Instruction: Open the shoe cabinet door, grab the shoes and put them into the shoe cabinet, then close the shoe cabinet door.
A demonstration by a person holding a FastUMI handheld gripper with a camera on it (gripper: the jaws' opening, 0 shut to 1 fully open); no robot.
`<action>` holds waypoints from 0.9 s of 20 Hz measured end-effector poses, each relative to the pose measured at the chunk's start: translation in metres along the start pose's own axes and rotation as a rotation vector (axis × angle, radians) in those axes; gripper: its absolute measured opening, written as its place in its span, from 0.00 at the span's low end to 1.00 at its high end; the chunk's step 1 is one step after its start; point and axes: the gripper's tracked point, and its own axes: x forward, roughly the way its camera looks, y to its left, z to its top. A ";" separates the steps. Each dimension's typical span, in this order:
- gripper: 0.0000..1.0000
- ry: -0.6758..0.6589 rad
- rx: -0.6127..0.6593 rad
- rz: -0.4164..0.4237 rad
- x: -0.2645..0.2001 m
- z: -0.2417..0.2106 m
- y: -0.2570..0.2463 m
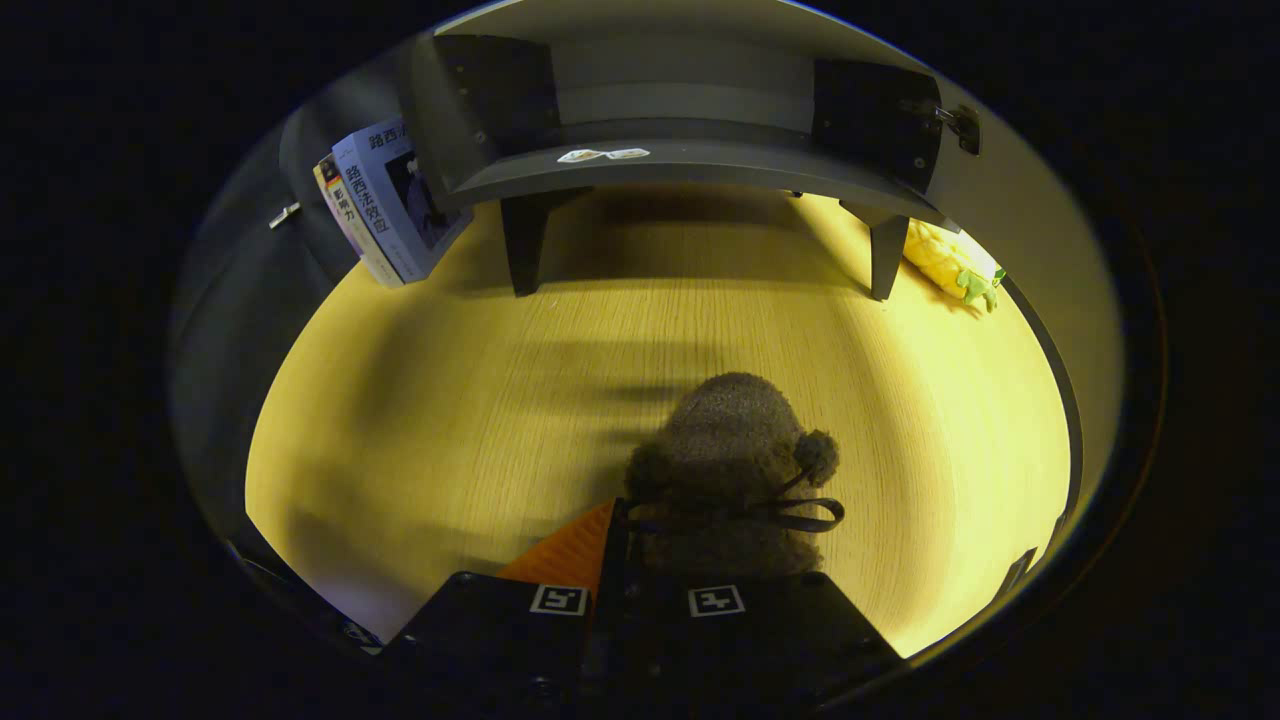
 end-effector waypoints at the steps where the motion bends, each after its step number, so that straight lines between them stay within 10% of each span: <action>1: 0.22 -0.013 0.009 0.002 0.002 0.004 -0.002; 6: 0.05 -0.028 0.024 -0.019 0.008 0.007 -0.011; 18: 0.05 -0.058 0.023 -0.025 -0.062 0.024 -0.013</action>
